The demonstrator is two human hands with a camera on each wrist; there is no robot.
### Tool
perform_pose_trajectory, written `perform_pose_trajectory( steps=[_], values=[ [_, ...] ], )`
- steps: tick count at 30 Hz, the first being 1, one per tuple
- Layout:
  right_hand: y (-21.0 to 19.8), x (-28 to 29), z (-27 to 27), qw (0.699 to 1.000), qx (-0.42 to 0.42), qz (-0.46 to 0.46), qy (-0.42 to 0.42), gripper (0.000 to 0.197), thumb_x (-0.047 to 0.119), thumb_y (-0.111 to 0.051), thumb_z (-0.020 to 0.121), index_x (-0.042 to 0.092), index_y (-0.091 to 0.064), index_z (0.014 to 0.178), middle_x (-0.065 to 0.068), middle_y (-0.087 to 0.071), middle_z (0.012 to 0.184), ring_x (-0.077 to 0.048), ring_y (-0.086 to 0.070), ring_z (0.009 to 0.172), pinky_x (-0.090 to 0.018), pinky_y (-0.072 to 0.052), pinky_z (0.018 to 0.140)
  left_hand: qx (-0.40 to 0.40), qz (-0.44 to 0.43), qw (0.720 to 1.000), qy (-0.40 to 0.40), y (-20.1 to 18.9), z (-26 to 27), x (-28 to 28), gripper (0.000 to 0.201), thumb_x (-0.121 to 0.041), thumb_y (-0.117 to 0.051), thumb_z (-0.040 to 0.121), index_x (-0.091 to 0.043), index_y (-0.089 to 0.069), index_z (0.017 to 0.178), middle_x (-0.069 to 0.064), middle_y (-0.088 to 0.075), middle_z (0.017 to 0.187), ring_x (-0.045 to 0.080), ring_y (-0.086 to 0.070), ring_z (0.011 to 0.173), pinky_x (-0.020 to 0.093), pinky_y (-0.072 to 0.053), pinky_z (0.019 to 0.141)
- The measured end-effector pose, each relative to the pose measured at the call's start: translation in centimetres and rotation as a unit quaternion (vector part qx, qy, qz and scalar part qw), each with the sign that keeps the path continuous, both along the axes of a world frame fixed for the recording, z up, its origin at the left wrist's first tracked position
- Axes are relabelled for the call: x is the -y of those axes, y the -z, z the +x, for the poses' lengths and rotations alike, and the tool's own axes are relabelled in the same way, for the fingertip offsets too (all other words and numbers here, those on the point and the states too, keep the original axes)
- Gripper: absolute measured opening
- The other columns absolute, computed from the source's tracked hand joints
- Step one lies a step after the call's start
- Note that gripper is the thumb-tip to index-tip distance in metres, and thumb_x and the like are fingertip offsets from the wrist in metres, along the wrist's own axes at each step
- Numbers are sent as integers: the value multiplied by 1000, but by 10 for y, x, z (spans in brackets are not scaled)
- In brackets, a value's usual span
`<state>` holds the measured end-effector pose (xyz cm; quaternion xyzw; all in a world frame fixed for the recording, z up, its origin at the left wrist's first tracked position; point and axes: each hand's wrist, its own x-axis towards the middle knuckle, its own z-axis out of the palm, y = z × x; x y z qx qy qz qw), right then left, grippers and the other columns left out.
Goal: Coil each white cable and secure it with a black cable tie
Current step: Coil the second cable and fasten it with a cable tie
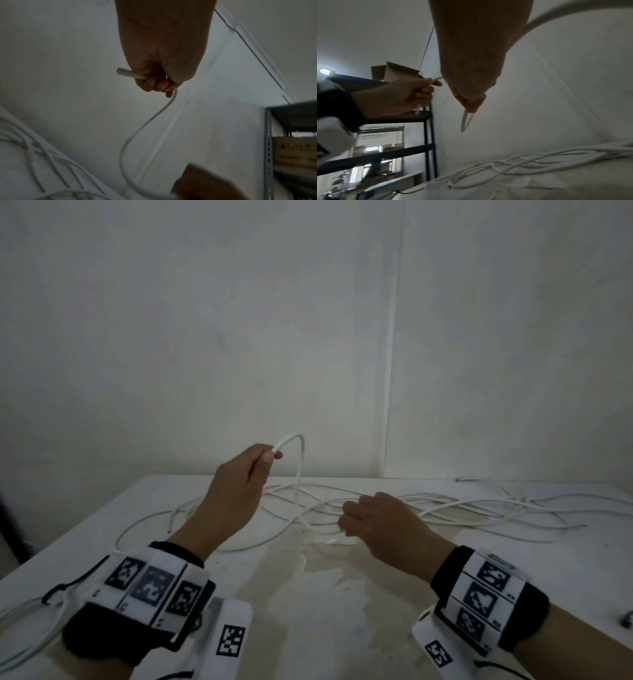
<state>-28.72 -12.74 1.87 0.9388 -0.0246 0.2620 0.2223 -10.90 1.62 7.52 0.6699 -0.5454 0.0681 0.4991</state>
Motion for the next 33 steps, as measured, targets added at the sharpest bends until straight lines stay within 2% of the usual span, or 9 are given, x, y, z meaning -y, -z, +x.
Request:
perform_pose_trajectory(
  steps=[4,7,11,16,21,24,27,30,33],
  values=[
    [-17,-17,7,994,79,-8,-72,14,7,-67,75,19,-61,78,2,-57,70,-17,-46,57,-27,-30,52,25,49,998,20,10,-7,1,21,-19,-41,97,-18,-62,96,-5,-46,60,1,-47,55,12,-33,49],
    [-32,-22,11,989,121,39,-75,15,17,-52,86,14,-65,78,-2,-59,74,-17,-40,67,-27,-26,59,7,84,996,42,14,-14,2,22,-19,-43,97,-28,-60,85,-9,-52,67,-8,-48,54,9,-35,52],
    [-42,-24,14,967,125,199,-93,30,24,-45,88,6,-67,82,-7,-54,74,-13,-35,66,-28,-28,58,-39,104,990,82,17,-21,3,20,-41,-39,79,-39,-58,72,-10,-59,71,3,-51,67,13,-34,58],
    [-47,-22,10,875,103,468,-69,9,18,-52,92,17,-59,99,9,-45,76,-6,-42,66,-19,-35,66,-45,115,989,85,13,-24,2,26,-45,-48,90,-37,-61,68,-24,-54,55,-2,-44,46,11,-32,47],
    [-50,-21,13,862,89,497,-41,18,14,-48,94,10,-64,100,10,-53,85,5,-47,73,-9,-36,66,-45,129,986,96,10,-22,-2,25,-33,-51,91,-34,-63,69,-23,-56,54,-3,-47,50,8,-34,51],
    [-50,-22,11,845,77,529,-31,24,18,-43,97,20,-63,108,2,-61,100,-11,-54,89,-17,-39,76,-64,121,984,113,6,-21,-7,23,-27,-54,90,-27,-63,69,-22,-58,54,-6,-49,52,6,-34,53],
    [-51,-24,12,840,75,537,-27,23,20,-42,97,22,-63,104,-2,-55,90,-17,-51,80,-26,-38,75,-69,129,982,123,6,-20,-9,23,-27,-54,90,-28,-63,70,-21,-57,54,-3,-48,53,7,-33,51],
    [-52,-27,12,841,33,539,-18,23,30,-43,96,26,-63,107,5,-45,85,-11,-48,80,-23,-37,76,-89,123,980,126,8,-19,-10,26,-28,-51,91,-28,-64,68,-18,-54,54,0,-44,56,9,-32,53],
    [-53,-33,11,831,47,553,-36,18,29,-49,93,28,-65,86,13,-55,80,-8,-52,75,-23,-40,73,-100,116,980,128,7,-24,-8,25,-29,-52,91,-27,-66,70,-18,-54,54,-1,-45,56,9,-32,53]
  ],
)
